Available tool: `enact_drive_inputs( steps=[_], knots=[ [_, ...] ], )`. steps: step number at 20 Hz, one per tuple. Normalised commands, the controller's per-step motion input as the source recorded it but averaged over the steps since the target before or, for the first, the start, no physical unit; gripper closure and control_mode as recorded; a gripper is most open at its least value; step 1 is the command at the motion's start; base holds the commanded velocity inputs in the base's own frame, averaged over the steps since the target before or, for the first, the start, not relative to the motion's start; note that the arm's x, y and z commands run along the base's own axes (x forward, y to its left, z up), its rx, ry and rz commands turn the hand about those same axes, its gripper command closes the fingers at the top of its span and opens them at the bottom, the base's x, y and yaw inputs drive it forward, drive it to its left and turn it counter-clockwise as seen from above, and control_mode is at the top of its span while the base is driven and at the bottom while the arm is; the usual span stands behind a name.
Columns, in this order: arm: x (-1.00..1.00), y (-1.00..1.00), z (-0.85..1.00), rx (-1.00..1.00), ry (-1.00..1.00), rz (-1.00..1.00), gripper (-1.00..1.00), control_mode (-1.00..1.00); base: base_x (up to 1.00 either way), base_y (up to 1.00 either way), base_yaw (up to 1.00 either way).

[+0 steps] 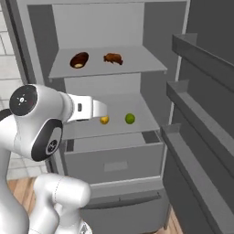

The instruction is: Gather the lemon and lime from the fridge and place them on a tray on the dining counter. Then gather the steak and chicken drumstick from the fridge and place them on the other tray.

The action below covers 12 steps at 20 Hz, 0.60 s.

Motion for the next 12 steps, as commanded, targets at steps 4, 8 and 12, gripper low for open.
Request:
enact_drive_inputs(
  steps=[4, 8, 12],
  knots=[
    [0.00, 0.00, 0.00, 0.00, 0.00, 0.00, -1.00, 1.00, 0.26, -0.35, 0.23],
    [0.00, 0.00, 0.00, 0.00, 0.00, 0.00, -1.00, 1.00, 0.27, -0.32, 0.26],
    [0.00, 0.00, 0.00, 0.00, 0.00, 0.00, -1.00, 1.00, 0.27, -0.30, 0.27]
  ],
)
